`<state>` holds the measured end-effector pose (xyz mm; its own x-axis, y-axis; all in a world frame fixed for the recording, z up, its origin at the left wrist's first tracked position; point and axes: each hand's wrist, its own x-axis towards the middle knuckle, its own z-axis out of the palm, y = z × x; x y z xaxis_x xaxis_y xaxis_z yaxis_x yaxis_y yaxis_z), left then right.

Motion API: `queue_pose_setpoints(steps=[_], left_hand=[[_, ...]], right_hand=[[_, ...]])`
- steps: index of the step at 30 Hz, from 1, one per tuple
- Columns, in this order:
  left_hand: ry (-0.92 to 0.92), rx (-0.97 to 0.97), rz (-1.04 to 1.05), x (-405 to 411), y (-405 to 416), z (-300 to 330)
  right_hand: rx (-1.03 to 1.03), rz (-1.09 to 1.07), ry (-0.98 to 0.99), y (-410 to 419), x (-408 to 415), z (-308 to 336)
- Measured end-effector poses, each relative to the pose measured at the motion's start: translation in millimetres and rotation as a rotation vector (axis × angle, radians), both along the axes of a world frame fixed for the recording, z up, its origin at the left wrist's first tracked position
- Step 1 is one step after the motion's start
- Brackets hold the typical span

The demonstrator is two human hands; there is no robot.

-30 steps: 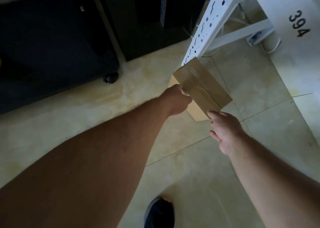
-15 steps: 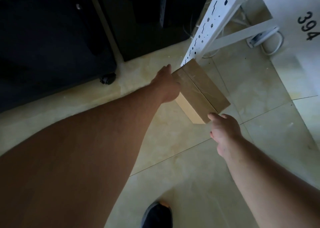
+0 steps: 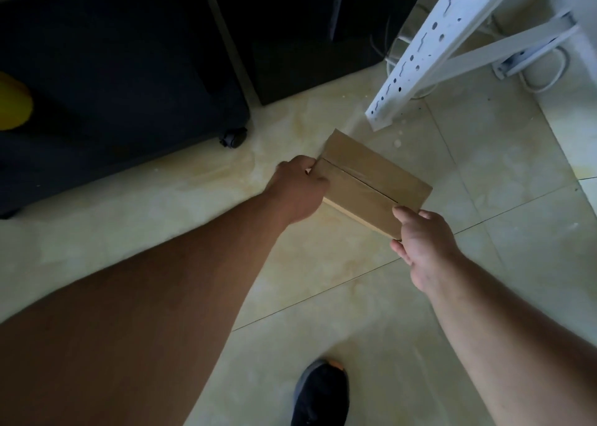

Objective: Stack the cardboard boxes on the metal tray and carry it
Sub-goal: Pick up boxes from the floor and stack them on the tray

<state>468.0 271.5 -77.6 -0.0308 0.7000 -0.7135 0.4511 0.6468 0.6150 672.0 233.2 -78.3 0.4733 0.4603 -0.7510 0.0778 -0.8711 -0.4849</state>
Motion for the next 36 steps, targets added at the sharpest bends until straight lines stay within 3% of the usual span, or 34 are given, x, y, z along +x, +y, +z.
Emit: queue_pose_setpoints(steps=[8,15,20,28,32,36], left_hand=[[-0.169,-0.128,0.409,-69,-74,36],[-0.227,-0.14,0.64,-122,-139,70],[-0.292,-0.133,0.768,-169,-185,99],[-0.426,-0.175,1.045,-271,-247,160],[-0.373,-0.122,1.113,-332,-267,186],[-0.487,-0.118,1.13,-384,-294,214]], right_hand=[[0.0,-0.181,0.087,-19,-70,38],[-0.066,-0.218,0.113,-22,-140,78],[-0.052,-0.126,0.115,-42,-196,103],[-0.013,0.228,0.067,-69,-297,166],[0.006,0.367,0.152,-82,-344,196],[0.034,0.463,0.215,-98,-388,225]])
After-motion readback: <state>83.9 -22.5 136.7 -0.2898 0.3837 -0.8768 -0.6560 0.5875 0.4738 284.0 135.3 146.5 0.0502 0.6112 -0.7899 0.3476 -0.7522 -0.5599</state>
